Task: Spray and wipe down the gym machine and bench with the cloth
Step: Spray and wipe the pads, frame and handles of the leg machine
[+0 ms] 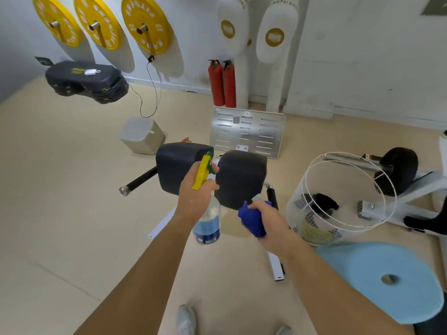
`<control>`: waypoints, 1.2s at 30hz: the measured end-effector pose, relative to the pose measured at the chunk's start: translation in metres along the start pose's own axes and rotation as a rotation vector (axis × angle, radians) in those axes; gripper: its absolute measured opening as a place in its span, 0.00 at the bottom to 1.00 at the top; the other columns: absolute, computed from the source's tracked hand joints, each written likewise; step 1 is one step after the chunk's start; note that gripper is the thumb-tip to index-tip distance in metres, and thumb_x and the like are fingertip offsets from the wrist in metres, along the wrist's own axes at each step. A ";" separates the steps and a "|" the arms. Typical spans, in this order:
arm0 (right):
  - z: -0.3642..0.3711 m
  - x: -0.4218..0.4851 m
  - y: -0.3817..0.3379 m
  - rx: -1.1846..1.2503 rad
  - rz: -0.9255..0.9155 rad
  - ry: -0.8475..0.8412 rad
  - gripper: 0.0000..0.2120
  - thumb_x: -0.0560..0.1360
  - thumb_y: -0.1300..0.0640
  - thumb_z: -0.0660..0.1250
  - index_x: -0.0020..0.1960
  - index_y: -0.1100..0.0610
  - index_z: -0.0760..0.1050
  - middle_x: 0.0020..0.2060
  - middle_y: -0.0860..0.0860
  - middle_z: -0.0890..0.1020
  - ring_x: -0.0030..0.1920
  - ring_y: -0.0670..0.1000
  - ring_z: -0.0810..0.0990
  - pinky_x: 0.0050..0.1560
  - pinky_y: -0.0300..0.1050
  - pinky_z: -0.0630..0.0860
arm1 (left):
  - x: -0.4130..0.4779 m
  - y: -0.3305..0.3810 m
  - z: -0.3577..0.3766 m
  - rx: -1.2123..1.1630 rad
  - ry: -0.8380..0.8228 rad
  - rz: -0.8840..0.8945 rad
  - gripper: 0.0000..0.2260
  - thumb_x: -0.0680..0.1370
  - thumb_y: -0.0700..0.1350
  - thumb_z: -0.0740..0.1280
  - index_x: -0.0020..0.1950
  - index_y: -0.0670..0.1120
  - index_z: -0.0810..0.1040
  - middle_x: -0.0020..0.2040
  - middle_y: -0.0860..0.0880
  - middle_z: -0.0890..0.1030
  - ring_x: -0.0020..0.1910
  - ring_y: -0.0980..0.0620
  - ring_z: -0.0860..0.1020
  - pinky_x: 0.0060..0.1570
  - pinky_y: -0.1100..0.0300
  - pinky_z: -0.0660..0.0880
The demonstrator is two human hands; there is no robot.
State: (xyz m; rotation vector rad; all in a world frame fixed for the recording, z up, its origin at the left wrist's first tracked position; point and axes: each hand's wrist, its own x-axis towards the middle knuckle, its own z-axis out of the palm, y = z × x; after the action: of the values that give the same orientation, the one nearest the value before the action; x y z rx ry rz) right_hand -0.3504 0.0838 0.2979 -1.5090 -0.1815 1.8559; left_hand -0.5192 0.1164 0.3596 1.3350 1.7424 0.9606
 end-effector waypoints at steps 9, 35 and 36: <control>0.061 0.056 0.045 0.123 0.145 0.225 0.15 0.73 0.55 0.70 0.57 0.56 0.71 0.54 0.59 0.79 0.53 0.60 0.81 0.53 0.57 0.82 | 0.042 -0.122 -0.017 0.021 -0.148 -0.134 0.05 0.84 0.43 0.63 0.58 0.52 0.75 0.48 0.49 0.81 0.45 0.47 0.81 0.41 0.65 0.79; 0.019 0.177 0.014 0.478 -0.600 0.250 0.17 0.73 0.57 0.66 0.61 0.59 0.78 0.47 0.51 0.82 0.44 0.48 0.81 0.42 0.43 0.79 | 0.071 -0.221 0.063 -0.011 -0.192 -0.113 0.09 0.83 0.42 0.64 0.48 0.55 0.76 0.43 0.49 0.80 0.44 0.47 0.81 0.47 0.59 0.81; 0.021 0.178 0.007 0.424 -0.646 0.252 0.17 0.70 0.55 0.67 0.58 0.58 0.79 0.46 0.51 0.81 0.44 0.48 0.80 0.44 0.44 0.78 | 0.073 -0.223 0.062 0.001 -0.194 -0.117 0.10 0.83 0.41 0.64 0.47 0.56 0.76 0.42 0.49 0.79 0.42 0.49 0.80 0.44 0.61 0.79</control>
State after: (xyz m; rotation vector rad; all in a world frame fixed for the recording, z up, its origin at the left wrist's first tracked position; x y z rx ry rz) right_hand -0.3809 0.1935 0.1589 -1.1850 -0.1247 1.0974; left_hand -0.5749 0.1552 0.1262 1.2672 1.6529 0.7394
